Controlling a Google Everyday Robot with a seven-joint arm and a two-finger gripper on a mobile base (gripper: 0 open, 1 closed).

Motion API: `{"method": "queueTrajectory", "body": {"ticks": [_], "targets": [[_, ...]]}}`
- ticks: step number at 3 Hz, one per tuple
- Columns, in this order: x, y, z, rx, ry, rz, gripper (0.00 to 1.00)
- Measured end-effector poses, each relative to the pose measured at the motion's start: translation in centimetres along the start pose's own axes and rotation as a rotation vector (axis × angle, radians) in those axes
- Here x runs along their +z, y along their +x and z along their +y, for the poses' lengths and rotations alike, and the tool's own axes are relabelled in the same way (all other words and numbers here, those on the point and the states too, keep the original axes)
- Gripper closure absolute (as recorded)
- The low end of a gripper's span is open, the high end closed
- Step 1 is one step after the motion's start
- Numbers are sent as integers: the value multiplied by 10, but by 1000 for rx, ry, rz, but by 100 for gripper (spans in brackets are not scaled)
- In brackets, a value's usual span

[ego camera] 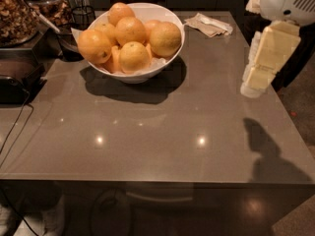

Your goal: Pick orange from white bowl

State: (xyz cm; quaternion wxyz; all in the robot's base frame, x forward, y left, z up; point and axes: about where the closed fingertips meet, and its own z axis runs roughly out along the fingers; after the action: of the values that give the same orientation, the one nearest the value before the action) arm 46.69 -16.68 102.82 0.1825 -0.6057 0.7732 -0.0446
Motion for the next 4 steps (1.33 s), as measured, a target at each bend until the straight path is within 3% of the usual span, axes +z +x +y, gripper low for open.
{"method": "queueTrajectory", "body": {"ticks": [1,2,3,4], "targets": [[-3,-31,-7,-46,12,10,0],[-4,-35,-10,-49,31,-5,0],[1,-53,-26,-23,8,-53,0],[4,-83,-50,-37,-7,-78,0]]}}
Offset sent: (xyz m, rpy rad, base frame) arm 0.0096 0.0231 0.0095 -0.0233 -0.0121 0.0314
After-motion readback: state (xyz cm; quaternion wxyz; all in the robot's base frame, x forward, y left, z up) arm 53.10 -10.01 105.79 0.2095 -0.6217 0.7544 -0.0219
